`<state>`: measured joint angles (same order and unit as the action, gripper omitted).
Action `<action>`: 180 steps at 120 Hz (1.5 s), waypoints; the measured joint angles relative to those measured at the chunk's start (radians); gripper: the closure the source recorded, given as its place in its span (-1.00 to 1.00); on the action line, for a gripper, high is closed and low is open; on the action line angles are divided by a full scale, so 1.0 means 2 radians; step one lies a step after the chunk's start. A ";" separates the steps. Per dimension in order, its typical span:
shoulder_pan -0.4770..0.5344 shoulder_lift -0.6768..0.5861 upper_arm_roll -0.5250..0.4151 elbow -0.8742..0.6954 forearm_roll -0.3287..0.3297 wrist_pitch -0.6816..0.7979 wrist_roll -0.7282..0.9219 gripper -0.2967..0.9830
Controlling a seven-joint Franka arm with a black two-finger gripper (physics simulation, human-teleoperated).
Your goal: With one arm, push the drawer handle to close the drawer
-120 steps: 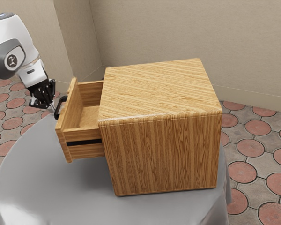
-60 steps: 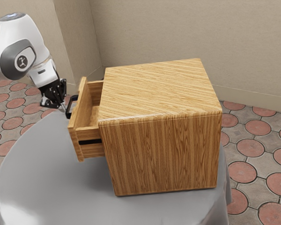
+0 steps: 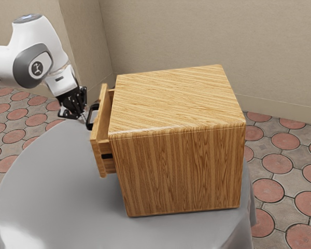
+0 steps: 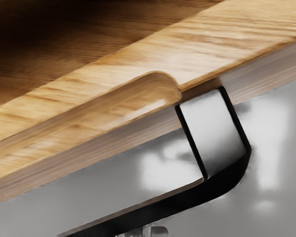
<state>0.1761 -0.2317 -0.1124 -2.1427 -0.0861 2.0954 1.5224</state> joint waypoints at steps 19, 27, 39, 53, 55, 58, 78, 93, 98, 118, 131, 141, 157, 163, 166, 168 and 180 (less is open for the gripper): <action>-0.004 0.003 -0.009 0.001 0.000 0.004 -0.003 0.69; -0.004 0.005 -0.014 0.003 0.000 0.005 -0.005 0.69; -0.007 0.007 -0.017 0.006 0.000 0.007 -0.007 0.69; -0.010 0.013 -0.018 0.012 0.000 0.009 -0.009 0.69; -0.011 0.014 -0.018 0.013 0.000 0.009 -0.009 0.69; -0.012 0.015 -0.018 0.014 0.000 0.010 -0.009 0.69; -0.016 0.023 -0.021 0.018 0.000 0.014 -0.012 0.69; -0.021 0.030 -0.021 0.025 0.000 0.016 -0.014 0.70; -0.023 0.032 -0.021 0.027 0.000 0.017 -0.015 0.69; -0.025 0.039 -0.022 0.031 0.000 0.020 -0.018 0.72; -0.023 0.037 -0.021 0.031 0.000 0.020 -0.019 0.69; -0.002 0.020 -0.019 0.030 0.002 0.012 -0.020 0.55; 0.056 -0.023 -0.016 0.030 0.005 -0.028 -0.028 0.10; 0.072 -0.038 -0.015 0.030 0.006 -0.046 -0.036 -0.03; 0.079 -0.044 -0.014 0.030 0.006 -0.056 -0.042 -0.09; 0.083 -0.047 -0.014 0.030 0.007 -0.062 -0.045 -0.12; 0.094 -0.058 -0.009 0.051 0.010 -0.100 -0.064 -0.28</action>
<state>0.3637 -0.3480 -0.1311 -2.0398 -0.0658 1.8951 1.3953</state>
